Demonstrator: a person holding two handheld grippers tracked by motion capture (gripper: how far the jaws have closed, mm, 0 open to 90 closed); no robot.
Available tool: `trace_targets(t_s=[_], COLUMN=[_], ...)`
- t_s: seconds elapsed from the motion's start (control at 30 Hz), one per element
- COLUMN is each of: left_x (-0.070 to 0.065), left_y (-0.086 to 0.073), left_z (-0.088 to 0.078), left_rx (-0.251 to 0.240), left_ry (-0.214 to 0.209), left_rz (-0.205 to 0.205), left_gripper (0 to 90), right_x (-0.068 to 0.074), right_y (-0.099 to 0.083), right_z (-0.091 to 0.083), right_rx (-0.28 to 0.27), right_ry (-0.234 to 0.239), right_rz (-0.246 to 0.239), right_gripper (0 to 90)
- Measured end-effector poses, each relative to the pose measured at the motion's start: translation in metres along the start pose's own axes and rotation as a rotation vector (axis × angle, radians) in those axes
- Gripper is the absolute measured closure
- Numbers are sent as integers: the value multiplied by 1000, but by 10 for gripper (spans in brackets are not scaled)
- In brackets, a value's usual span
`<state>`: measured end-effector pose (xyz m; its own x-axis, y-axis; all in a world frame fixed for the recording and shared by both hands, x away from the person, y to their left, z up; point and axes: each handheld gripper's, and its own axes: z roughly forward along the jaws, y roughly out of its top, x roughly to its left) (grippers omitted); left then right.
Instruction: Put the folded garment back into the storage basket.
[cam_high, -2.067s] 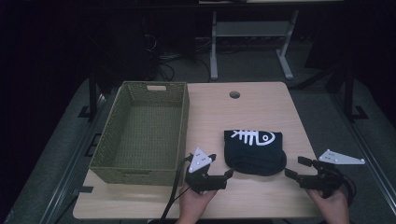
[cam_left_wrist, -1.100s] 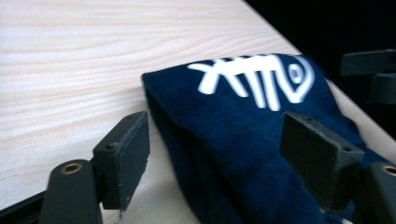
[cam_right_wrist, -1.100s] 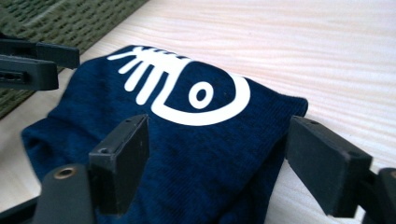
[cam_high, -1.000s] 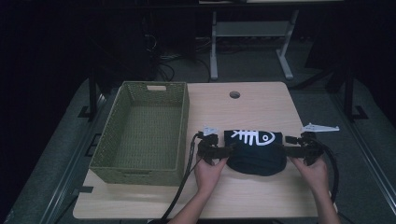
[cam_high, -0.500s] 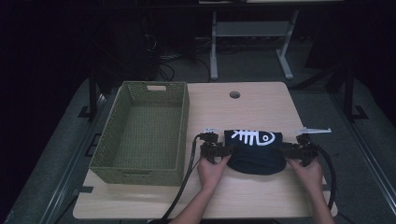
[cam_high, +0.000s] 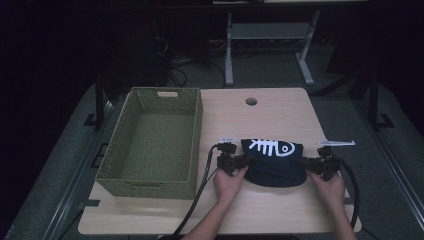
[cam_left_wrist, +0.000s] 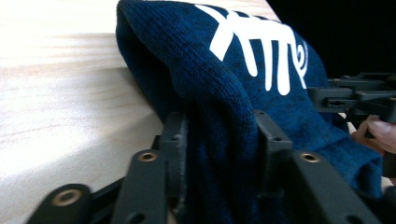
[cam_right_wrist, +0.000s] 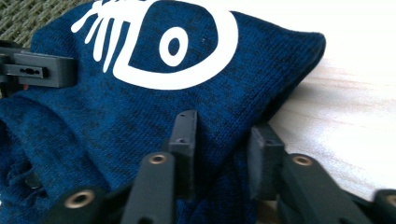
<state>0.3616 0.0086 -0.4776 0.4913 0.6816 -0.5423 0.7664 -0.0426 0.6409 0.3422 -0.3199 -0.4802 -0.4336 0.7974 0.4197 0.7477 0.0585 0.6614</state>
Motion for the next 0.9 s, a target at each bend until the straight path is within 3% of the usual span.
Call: trace_targets(t_s=[0.23,0.3,0.63,0.8,0.9], left_x=[-8,-11,-45,-47,-47], left_y=[4,6,36,44,48], left_z=[-6,-9,-47,-67,-80], left_rx=[-20,-24,-93,-115,-133], left_ry=[12,-3,-6,-15,-30], left_rz=[48,43,179,187,183], left_gripper=[682,687,700,701,699], right_x=[10,12,41,60,71], right_y=[2,3,20,33,42], right_z=[-5,-8,-30,-37,-43], right_rx=[-21,-29,-107,-112,-128], right_ry=[-7,-1,-5,-7,14], right_rz=[-37,-39,-46,-77,-80], right_gripper=[727,730,736,736,736])
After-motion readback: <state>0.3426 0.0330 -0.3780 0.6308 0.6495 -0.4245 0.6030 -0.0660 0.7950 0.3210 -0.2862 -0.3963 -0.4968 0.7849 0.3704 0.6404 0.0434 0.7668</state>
